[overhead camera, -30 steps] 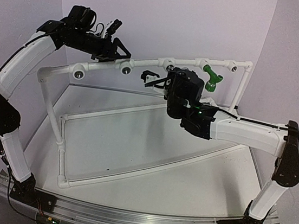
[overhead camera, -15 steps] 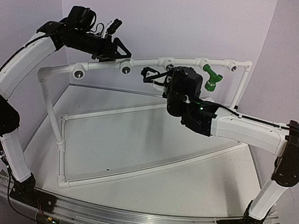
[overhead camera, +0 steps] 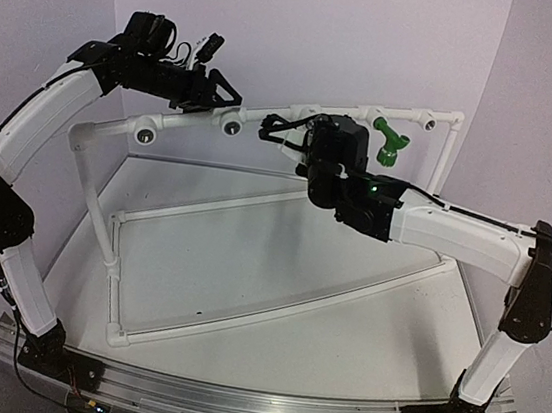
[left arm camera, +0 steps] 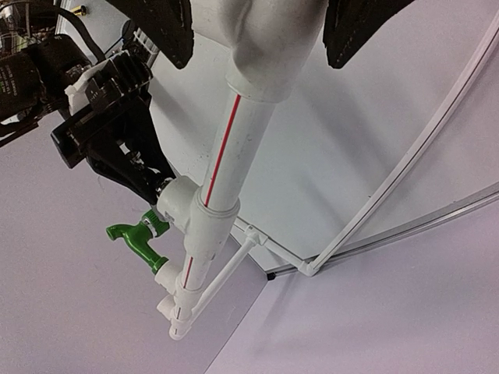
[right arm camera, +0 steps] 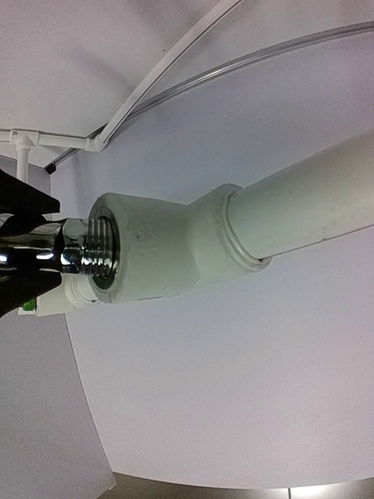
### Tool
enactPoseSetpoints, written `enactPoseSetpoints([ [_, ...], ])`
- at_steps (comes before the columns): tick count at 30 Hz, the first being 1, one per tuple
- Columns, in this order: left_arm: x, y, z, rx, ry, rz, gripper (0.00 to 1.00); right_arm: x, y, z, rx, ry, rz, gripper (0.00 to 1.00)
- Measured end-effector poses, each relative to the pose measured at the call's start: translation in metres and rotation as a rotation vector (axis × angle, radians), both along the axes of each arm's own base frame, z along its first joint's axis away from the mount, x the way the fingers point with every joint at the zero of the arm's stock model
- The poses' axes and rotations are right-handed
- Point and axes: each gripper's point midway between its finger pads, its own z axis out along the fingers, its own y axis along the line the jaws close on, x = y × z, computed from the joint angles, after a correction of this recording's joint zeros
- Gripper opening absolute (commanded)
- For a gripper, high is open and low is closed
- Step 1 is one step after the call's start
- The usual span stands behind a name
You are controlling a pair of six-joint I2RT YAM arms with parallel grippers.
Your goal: Install the water faucets
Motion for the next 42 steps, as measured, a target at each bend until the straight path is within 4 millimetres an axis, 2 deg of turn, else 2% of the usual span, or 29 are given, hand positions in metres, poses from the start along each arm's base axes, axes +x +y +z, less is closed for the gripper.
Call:
enactPoseSetpoints([
  [16, 0.004, 0.001, 0.000, 0.000, -0.009, 0.012, 0.51, -0.002, 0.006, 0.000, 0.237, 0.101, 0.040, 0.00],
  [32, 0.006, 0.003, -0.001, 0.004, -0.013, 0.023, 0.50, 0.013, 0.006, -0.008, 0.555, 0.289, 0.139, 0.00],
  [42, 0.006, 0.002, -0.001, 0.003, -0.016, 0.023, 0.49, 0.015, 0.009, -0.010, 0.743, 0.394, 0.170, 0.00],
])
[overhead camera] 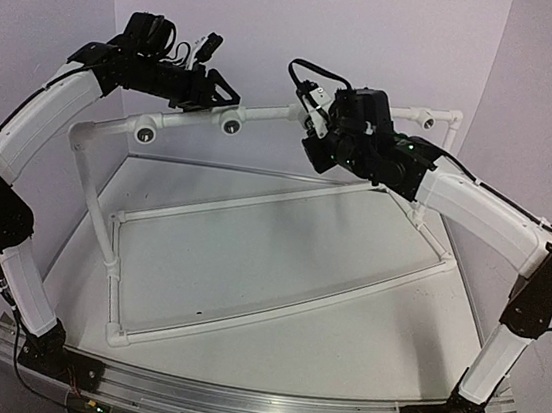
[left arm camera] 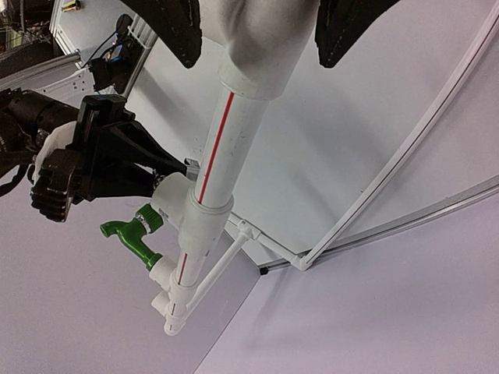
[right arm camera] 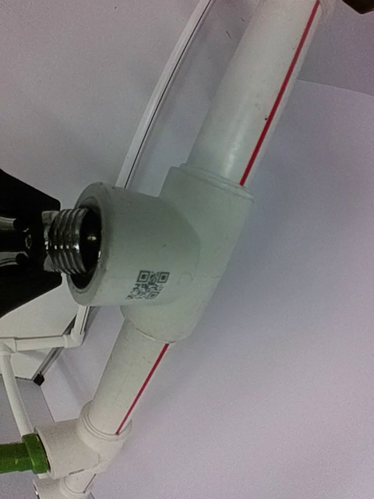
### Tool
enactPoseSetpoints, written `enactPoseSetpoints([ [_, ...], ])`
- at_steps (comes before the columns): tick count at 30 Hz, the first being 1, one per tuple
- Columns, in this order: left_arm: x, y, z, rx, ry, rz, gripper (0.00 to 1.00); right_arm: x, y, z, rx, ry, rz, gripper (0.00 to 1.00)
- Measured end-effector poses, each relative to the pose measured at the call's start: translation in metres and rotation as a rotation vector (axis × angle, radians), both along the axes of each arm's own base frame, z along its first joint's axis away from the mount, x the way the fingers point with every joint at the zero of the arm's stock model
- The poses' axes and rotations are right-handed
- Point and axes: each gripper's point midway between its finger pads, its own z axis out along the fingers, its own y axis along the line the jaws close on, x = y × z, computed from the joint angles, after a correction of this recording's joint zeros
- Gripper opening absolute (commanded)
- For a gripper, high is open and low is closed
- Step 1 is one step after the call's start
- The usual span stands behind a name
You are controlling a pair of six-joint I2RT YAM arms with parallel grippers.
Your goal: Install the water faucets
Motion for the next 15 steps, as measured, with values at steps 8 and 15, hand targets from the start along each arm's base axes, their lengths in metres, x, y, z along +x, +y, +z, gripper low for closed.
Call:
enactPoseSetpoints([
  [8, -0.001, 0.000, 0.000, -0.003, 0.002, -0.005, 0.52, -0.002, 0.000, 0.001, 0.076, 0.053, 0.027, 0.00],
  [15, -0.008, -0.004, -0.003, 0.001, 0.039, -0.024, 0.65, -0.025, -0.010, 0.016, 0.102, 0.043, 0.100, 0.00],
])
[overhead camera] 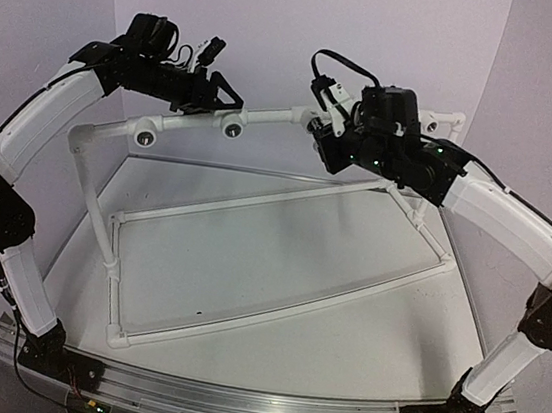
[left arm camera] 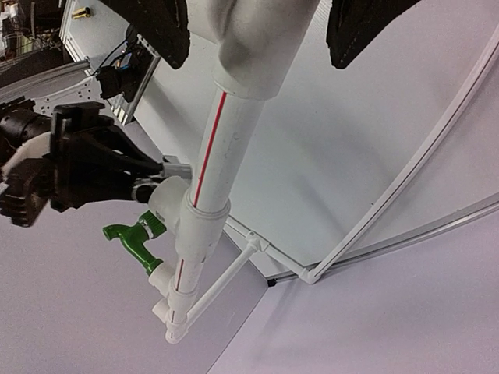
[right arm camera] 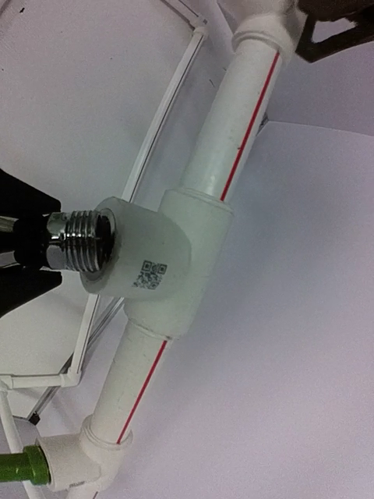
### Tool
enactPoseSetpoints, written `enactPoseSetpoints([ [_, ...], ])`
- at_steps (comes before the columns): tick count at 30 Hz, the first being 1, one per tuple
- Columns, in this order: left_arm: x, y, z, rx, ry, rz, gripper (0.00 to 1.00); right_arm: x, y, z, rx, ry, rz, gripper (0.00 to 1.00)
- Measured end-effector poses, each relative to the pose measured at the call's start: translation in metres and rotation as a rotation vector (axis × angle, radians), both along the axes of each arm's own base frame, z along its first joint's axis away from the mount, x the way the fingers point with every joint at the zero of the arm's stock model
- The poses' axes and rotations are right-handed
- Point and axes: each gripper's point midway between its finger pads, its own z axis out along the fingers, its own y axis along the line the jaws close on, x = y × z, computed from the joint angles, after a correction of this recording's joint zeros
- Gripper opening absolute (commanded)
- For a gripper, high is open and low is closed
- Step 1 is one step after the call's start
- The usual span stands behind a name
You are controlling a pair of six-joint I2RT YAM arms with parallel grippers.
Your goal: Install the water faucets
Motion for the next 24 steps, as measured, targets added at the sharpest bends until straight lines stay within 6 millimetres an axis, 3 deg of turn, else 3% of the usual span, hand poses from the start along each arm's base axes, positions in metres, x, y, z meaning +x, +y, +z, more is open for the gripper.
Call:
enactPoseSetpoints([
  [7, -0.005, -0.001, -0.008, 0.031, 0.071, -0.004, 0.76, -0.041, -0.010, 0.072, 0.133, -0.113, 0.151, 0.00],
  [11, -0.013, 0.000, 0.014, 0.010, 0.051, -0.014, 0.78, -0.061, 0.001, 0.088, 0.164, -0.118, 0.281, 0.00],
  [16, -0.031, -0.004, 0.044, -0.051, 0.025, -0.059, 0.79, -0.072, 0.021, 0.085, 0.149, -0.079, 0.401, 0.00],
  [24, -0.060, -0.022, 0.037, -0.068, 0.120, -0.152, 0.69, -0.087, 0.061, 0.042, 0.022, -0.009, 0.488, 0.00],
])
